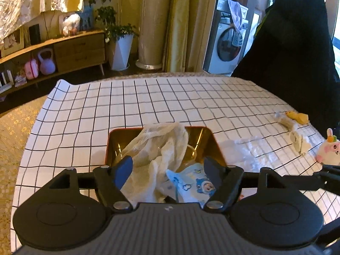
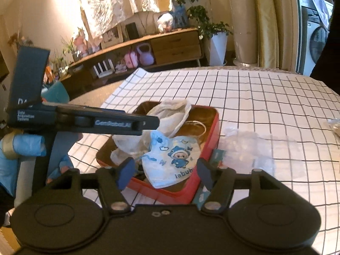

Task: Organize soft objects
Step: 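Withdraw both grippers from the tin toward the clear bag and white tissue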

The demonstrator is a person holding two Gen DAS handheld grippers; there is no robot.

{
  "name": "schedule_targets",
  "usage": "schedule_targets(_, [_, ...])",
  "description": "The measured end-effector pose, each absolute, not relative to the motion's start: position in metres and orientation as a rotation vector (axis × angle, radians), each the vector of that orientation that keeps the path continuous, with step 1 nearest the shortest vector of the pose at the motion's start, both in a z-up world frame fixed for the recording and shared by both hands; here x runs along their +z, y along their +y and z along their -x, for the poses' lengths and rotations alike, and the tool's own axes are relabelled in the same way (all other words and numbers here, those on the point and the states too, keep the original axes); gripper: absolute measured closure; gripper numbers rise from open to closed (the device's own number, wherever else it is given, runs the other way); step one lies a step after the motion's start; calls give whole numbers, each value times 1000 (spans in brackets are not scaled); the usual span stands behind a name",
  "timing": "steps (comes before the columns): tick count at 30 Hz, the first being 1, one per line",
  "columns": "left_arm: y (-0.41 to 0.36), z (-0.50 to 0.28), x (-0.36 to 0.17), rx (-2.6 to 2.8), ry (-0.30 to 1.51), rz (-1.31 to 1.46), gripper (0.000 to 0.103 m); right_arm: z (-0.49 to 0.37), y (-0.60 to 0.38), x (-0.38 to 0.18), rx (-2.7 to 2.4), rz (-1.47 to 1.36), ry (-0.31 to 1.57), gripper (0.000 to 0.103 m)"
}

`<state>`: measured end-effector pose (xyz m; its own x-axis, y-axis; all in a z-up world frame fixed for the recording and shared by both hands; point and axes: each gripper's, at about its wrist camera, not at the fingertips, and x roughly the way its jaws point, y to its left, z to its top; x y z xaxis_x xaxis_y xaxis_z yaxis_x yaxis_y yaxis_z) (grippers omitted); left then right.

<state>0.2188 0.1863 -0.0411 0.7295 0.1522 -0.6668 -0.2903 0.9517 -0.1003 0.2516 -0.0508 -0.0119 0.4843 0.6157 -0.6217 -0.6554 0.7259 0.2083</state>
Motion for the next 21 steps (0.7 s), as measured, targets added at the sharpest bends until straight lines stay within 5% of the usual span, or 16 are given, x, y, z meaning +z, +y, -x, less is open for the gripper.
schedule_targets(21, [106, -221, -16, 68, 636, 240, 7, -234, -197, 5, 602, -21, 657, 10])
